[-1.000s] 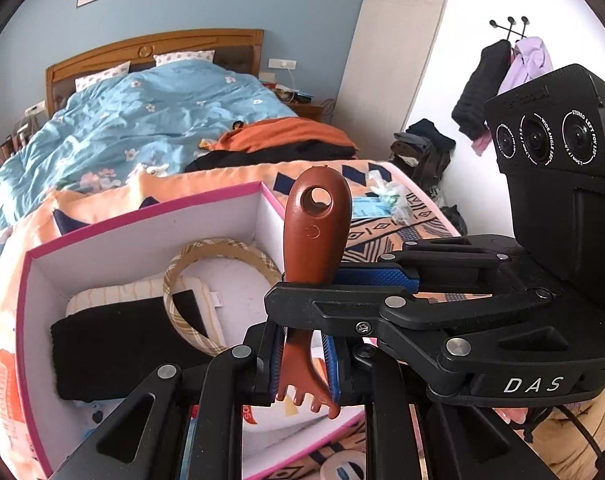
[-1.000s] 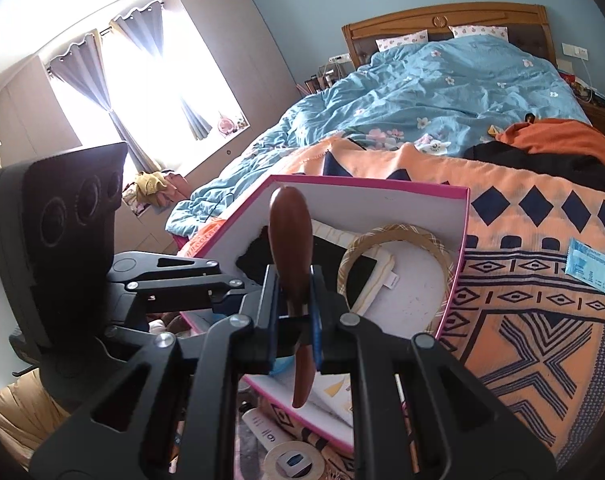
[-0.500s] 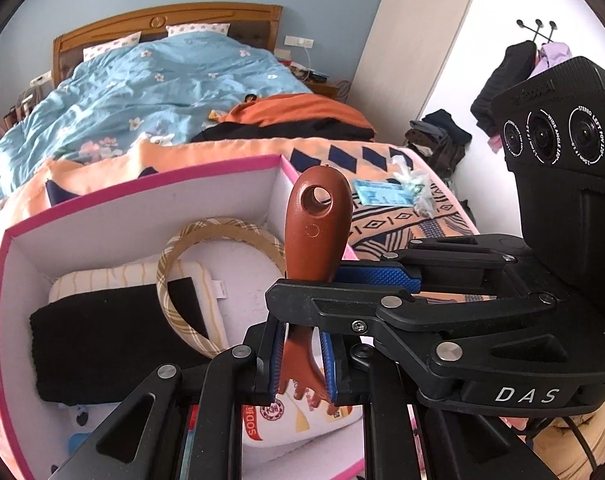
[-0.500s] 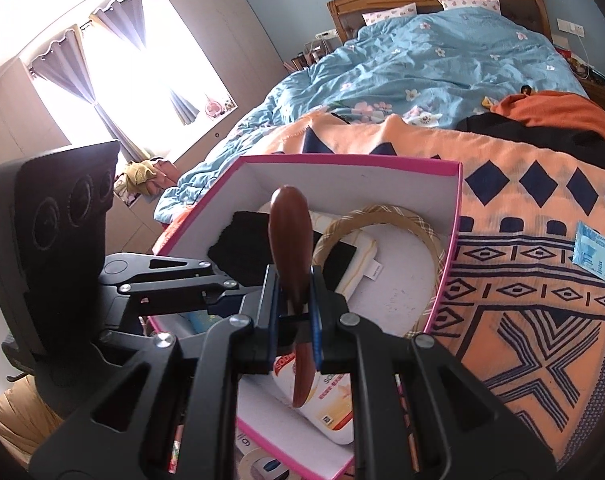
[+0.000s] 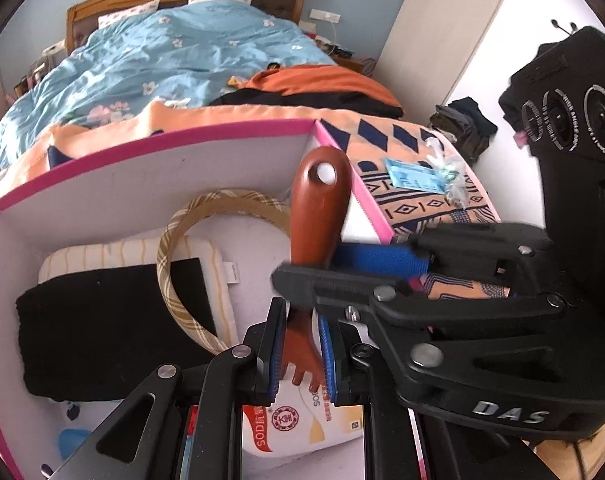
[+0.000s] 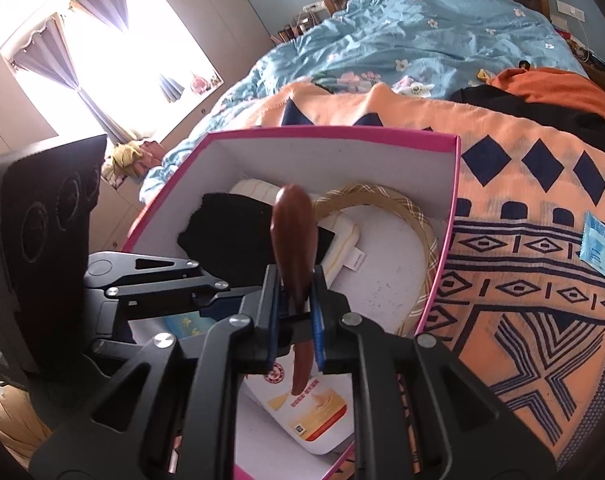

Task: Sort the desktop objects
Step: 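Carry the comb with the right gripper over the pink box, then open the right gripper to drop the comb into the box, then move the right gripper back to the pile toward the red plastic tool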

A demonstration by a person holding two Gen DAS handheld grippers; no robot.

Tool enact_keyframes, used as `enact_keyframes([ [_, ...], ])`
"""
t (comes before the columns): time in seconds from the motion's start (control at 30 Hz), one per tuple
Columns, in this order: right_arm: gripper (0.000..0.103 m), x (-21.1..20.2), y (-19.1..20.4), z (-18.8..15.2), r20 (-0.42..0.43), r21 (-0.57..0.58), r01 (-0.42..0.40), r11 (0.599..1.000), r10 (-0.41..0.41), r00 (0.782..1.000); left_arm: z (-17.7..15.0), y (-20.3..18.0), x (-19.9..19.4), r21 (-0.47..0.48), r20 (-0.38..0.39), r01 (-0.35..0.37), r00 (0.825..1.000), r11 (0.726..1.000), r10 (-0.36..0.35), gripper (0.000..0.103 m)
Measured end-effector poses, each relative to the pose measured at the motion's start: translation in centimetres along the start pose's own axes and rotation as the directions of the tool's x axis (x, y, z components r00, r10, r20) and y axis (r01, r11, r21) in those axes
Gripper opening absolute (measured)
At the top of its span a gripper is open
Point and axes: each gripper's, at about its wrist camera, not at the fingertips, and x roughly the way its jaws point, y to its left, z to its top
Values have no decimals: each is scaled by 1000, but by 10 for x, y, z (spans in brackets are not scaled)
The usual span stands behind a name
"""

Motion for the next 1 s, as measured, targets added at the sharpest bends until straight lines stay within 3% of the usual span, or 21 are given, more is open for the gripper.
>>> enact_keyframes([
  [0.13, 37, 3, 2, 5, 21, -33, 177, 984, -176, 984, -1, 9, 1, -38, -1, -9, 1000, 999, 9, 16],
  [0.3, 51, -12, 1, 5, 109, -20, 226, 974, -223, 969, -9, 13, -7, -35, 20, -19, 1000, 999, 20, 18],
  [0.5, 51, -28, 7, -8, 144, -28, 158, 987, -153, 978, -28, 12, -38, -4, 113, 16, 993, 1000, -15, 25],
  [0.67, 51, -47, 22, -33, 179, -55, 95, 994, -84, 980, -55, 1, -71, 67, 202, 29, 978, 997, -42, 28],
  [0.77, 51, -60, 33, -49, 204, -73, 68, 995, -52, 978, -71, -10, -89, 122, 240, 27, 969, 992, -56, 38],
  [0.83, 51, -69, 41, -60, 214, -89, 49, 995, -29, 976, -83, -16, -100, 150, 259, 33, 963, 988, -71, 43],
  [1.0, 51, -85, 58, -95, 203, -129, 24, 991, 3, 979, -114, -22, -108, 176, 244, 46, 966, 983, -88, 43],
])
